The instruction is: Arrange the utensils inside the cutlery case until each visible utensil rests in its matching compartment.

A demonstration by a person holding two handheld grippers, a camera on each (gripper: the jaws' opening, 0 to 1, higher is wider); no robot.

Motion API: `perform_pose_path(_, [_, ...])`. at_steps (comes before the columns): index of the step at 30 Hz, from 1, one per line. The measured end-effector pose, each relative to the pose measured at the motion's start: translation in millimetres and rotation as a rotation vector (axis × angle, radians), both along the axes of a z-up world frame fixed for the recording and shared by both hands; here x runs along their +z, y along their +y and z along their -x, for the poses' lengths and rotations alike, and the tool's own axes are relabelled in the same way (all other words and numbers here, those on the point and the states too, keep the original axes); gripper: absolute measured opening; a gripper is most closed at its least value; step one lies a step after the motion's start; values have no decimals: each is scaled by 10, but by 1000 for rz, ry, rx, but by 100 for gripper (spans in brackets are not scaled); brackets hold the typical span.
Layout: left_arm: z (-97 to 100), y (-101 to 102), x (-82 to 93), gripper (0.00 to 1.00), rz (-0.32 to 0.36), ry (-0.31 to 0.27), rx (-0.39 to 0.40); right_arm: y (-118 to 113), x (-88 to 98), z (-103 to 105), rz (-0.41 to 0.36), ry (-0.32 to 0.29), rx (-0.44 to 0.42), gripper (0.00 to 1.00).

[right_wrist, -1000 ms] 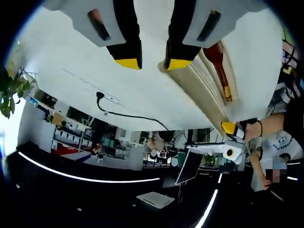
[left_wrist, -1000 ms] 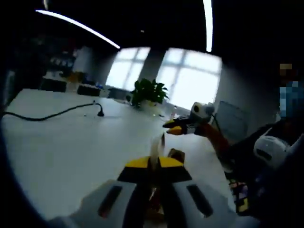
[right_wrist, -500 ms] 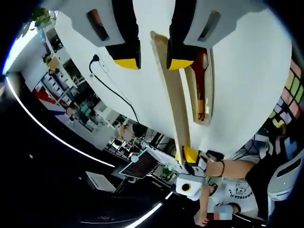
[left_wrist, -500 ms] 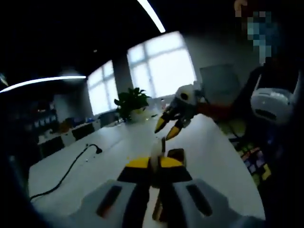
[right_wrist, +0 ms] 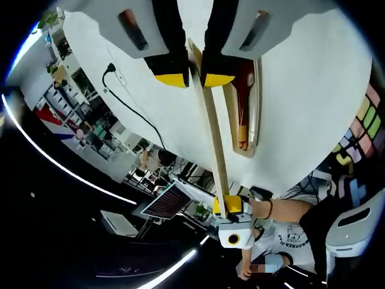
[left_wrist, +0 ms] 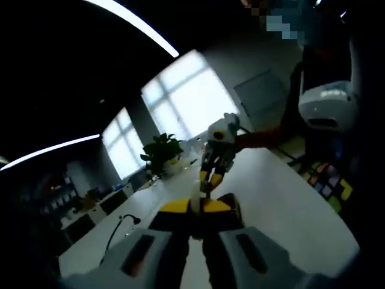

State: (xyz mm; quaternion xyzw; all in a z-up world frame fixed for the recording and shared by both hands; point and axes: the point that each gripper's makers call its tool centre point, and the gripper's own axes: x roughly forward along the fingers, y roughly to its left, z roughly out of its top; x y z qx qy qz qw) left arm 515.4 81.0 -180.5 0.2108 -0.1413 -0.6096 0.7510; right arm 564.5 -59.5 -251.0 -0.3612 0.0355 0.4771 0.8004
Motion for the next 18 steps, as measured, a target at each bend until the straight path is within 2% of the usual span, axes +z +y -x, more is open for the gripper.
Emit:
perform_pose_path(1, [5, 1, -5, 4, -3, 2, -6, 5, -17, 18, 25, -17, 16, 5])
perform_pose_path(6, [-93, 39, -47, 6, 6, 209, 41, 28, -42, 103, 49, -44, 26, 3])
perform_pose_path(7, [-112, 38, -44, 7, 6, 225, 47, 31, -42, 109, 53, -52, 27, 3])
perform_pose_path(12, [-161, 26, -120, 9, -58, 215, 78, 20, -31, 109, 87, -80, 29, 3])
perform_pose_path(13, [-156, 23, -148, 11, -74, 217, 79, 19, -25, 120, 91, -86, 31, 3])
perform_pose_path(14, [-146, 25, -178, 18, -88, 227, 77, 18, -24, 126, 93, -89, 32, 3])
perform_pose_path(15, [-123, 29, -224, 21, -111, 246, 72, 23, -27, 145, 94, -90, 33, 3])
perform_pose_path(17, [-114, 80, -291, 20, -196, 193, 90, 41, -35, 178, 94, -94, 43, 3])
perform_pose_path(18, [-99, 99, -318, 22, -226, 205, 93, 53, -42, 190, 98, -98, 46, 3])
